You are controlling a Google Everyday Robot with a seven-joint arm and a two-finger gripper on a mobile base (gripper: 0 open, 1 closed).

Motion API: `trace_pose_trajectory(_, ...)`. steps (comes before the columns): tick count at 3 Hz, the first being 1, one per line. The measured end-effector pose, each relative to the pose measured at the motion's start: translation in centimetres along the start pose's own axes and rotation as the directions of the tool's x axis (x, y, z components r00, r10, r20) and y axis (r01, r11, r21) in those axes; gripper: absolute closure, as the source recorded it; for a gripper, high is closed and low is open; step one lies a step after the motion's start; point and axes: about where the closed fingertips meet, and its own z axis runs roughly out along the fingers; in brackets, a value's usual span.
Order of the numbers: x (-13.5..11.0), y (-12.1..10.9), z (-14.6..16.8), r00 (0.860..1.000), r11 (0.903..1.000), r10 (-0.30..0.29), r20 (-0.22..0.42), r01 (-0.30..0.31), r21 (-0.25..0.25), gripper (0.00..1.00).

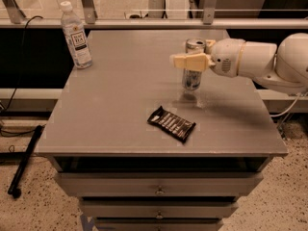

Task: Move redbull can near rxbar chocolate

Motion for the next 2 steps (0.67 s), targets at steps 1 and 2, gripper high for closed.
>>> trace_pose_trajectory(1,1.3,2.4,-0.2,0.999,0.9988,0.036,0.015,-0.035,-0.034,1.00)
trace_pose_trajectory(2,2.6,4.2,0.2,0.999,0.9964,0.037,0.017,-0.035,-0.077,0.82)
